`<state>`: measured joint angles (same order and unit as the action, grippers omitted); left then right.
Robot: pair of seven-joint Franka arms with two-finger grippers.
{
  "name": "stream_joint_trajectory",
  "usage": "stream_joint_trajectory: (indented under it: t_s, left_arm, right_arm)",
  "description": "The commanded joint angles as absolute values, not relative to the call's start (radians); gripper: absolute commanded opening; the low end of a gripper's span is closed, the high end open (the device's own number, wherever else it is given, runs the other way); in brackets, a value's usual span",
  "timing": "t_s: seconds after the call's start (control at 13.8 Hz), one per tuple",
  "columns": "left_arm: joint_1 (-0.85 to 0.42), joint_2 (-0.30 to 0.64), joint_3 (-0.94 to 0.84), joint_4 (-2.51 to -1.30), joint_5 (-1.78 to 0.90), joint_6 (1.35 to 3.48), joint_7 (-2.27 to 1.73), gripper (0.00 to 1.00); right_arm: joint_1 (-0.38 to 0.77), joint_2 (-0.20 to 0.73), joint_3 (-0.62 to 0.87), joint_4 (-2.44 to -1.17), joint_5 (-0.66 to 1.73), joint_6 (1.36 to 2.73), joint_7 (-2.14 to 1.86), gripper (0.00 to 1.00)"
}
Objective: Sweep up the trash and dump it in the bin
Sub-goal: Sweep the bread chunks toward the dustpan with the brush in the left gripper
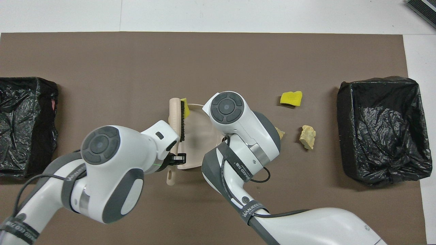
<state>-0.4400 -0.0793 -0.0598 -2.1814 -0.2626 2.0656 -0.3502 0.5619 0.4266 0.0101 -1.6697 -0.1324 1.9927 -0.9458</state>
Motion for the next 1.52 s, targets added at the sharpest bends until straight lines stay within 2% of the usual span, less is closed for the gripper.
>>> stream_joint_trajectory:
  t_s: [0.0,0.14,0.43,0.87,1.01,1.16,1.45]
  left_arm:
    - [-0.326,-0.132,-0.058,-2.146,-0.278,1.870,-0.400,0.00]
    - [-0.285,-0.158,-0.058,-2.169,-0.270,1.806,-0.396,0.00]
    - [-0.192,-0.264,-0.060,-2.319,-0.253,1.787,-0.436,0.00]
    - [-0.066,-0.272,-0.060,-2.376,-0.157,1.850,-0.328,0.00]
    - [-0.075,-0.268,-0.061,-2.394,-0.149,1.864,-0.328,0.00]
    - [-0.089,-0.276,-0.074,-2.471,-0.144,1.935,-0.330,0.00]
    - [-0.246,-0.204,-0.075,-2.464,-0.149,2.104,-0.376,0.00]
  right_arm:
    - [0.557,0.406,0.015,-1.697,-0.153,2.023,-1.062,0.00]
    - [0.561,0.408,0.018,-1.684,-0.159,2.028,-1.089,0.00]
    - [0.578,0.408,0.020,-1.684,-0.161,2.033,-1.140,0.00]
    - [0.581,0.400,0.021,-1.677,-0.160,1.936,-1.146,0.00]
    - [0.581,0.402,0.021,-1.675,-0.141,1.937,-1.135,0.00]
    - [0.580,0.402,0.021,-1.677,-0.138,1.931,-1.070,0.00]
    - [0.575,0.402,0.021,-1.675,-0.127,1.916,-0.964,0.00]
